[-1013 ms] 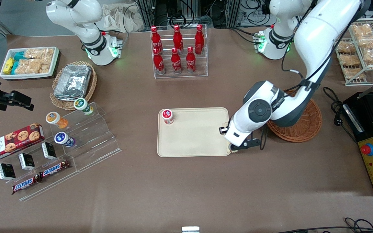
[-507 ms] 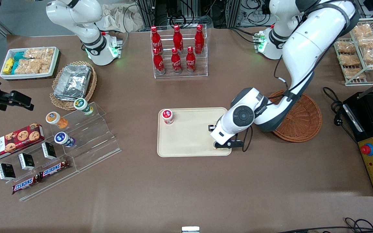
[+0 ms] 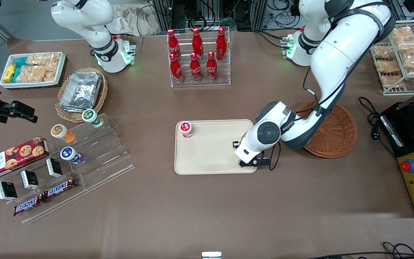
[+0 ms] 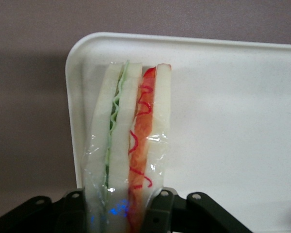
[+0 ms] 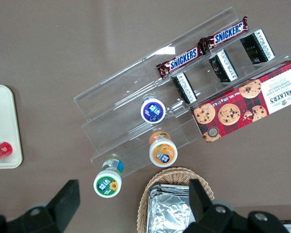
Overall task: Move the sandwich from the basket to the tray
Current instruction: 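Lower the sandwich onto the tray and open the left gripper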
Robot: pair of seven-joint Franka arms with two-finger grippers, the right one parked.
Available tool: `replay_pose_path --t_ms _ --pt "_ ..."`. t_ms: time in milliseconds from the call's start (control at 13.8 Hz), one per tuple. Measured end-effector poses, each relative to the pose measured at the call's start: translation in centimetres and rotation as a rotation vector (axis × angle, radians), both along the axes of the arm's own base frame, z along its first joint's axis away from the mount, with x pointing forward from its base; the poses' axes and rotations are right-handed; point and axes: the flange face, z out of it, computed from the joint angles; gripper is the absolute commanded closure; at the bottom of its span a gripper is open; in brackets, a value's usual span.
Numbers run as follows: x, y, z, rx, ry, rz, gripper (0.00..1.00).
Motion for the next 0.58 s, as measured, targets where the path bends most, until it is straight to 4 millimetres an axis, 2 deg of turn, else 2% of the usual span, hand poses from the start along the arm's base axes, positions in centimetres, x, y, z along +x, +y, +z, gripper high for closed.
replay_pose_path --t_ms 217,289,362,434,579 --pt "-0.1 0.1 -0.5 0.005 0.004 -0.003 0.45" --pt "0.0 0.2 -0.9 0.016 0.002 -0.009 0.32" --pt "-0.1 0.3 -1.3 0.025 0.002 -0.013 0.08" --pt "-0.1 0.3 -1.6 0.030 0.002 -0.016 0.00" --pt "-0.1 0.2 -1.6 0.032 0.000 -0.019 0.00"
